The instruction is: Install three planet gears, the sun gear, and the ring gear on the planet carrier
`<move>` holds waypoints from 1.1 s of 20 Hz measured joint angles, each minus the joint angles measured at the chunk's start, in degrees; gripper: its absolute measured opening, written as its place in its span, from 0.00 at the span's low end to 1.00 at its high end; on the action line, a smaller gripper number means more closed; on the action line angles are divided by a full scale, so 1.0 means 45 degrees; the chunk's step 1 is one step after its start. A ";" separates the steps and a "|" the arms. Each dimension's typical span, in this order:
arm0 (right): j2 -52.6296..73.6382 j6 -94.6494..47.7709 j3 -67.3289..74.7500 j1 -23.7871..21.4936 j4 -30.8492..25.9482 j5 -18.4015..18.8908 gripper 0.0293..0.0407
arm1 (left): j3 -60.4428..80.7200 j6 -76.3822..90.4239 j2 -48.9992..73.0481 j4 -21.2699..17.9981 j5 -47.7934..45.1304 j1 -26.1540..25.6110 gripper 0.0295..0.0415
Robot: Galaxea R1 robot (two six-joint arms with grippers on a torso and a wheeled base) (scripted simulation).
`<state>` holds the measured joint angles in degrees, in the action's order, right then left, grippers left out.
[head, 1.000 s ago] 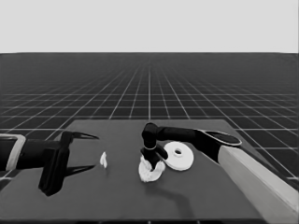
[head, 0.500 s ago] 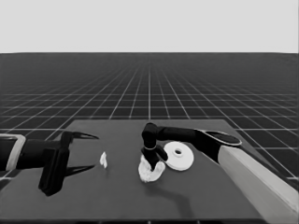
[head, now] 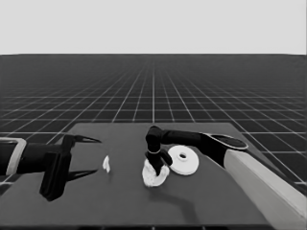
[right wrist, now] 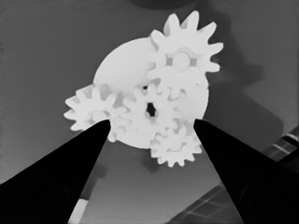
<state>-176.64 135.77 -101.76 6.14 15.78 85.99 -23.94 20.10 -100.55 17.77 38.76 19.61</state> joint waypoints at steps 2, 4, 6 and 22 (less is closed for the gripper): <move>0.0153 -0.8151 0.0723 -0.1104 -0.0898 0.0466 0.86 | 0.0000 0.0000 0.0000 0.0000 0.0000 0.0000 0.75; 0.0188 -1.1147 0.0874 -0.1540 -0.1260 0.0504 0.82 | 0.0000 0.0000 0.0000 0.0000 0.0000 0.0000 0.75; 0.0202 -1.2202 0.0909 -0.1679 -0.1400 0.0498 0.81 | 0.0000 0.0000 0.0000 0.0000 0.0000 0.0000 0.75; 0.9229 -1.7693 0.9933 -0.2555 -0.1189 0.0165 0.88 | 0.0000 0.0000 0.0000 0.0000 0.0000 0.0000 0.75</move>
<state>-135.11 56.15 -57.06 -5.35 10.43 86.73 -23.94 20.10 -100.55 17.77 38.76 19.60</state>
